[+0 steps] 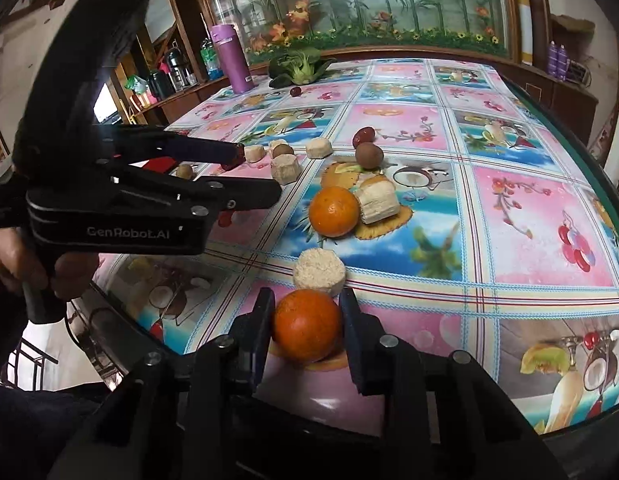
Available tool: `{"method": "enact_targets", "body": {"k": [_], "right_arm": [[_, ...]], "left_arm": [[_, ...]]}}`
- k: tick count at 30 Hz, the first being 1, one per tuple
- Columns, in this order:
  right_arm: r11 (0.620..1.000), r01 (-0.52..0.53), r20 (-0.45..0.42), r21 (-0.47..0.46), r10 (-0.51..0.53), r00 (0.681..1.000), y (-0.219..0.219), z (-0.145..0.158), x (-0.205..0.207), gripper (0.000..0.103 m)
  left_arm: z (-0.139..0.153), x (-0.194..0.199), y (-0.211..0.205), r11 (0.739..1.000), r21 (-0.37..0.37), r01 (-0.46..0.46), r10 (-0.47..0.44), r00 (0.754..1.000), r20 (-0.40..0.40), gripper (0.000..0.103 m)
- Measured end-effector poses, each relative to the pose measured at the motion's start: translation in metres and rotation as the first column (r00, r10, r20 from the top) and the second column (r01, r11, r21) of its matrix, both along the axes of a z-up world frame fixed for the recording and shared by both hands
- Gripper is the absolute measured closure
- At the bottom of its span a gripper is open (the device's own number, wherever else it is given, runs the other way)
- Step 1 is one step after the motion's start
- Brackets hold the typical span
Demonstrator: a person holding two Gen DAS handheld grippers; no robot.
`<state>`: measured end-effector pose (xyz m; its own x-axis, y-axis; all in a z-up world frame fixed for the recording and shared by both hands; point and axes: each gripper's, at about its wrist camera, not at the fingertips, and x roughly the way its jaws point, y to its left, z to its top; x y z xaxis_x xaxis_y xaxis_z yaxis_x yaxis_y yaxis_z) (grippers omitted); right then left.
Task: Organize fruits
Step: 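Grasp an orange with the right tool while the left tool grasps another orange, then carry both oranges into the red tray and open both tools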
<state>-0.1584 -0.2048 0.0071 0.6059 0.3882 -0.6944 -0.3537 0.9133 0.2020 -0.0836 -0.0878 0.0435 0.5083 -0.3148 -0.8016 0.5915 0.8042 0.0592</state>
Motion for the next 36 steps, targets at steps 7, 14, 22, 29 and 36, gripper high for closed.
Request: {"method": "enact_targets", "body": {"k": [7,14,22,29,36], "right_arm": [[0.998,0.051,-0.011,0.02,-0.051,0.999,-0.023,0.0,-0.002,0.071],[0.997,0.056,-0.022,0.057,-0.055,0.998,-0.029,-0.001,-0.001,0.071],[0.999,0.047,-0.028,0.018,-0.047,0.999,-0.029,0.001,-0.002,0.07],[0.998,0.045,-0.027,-0.035,-0.046,0.999,-0.024,0.002,-0.007,0.07],[0.996,0.058,-0.023,-0.07,-0.06,0.998,-0.019,0.004,-0.008,0.071]], "left_arm": [[-0.011,0.005,-0.029,0.999,-0.011,0.049,-0.049,0.995,-0.083,0.037],[-0.024,0.015,-0.039,0.997,-0.034,0.063,-0.068,0.985,-0.156,0.057],[-0.024,0.014,-0.045,0.993,-0.063,0.096,-0.105,0.983,-0.15,0.065],[-0.023,0.018,-0.037,0.991,-0.116,0.061,-0.081,0.981,-0.175,0.069],[-0.019,0.014,-0.02,0.988,-0.157,-0.004,-0.024,0.984,-0.178,0.07]]}}
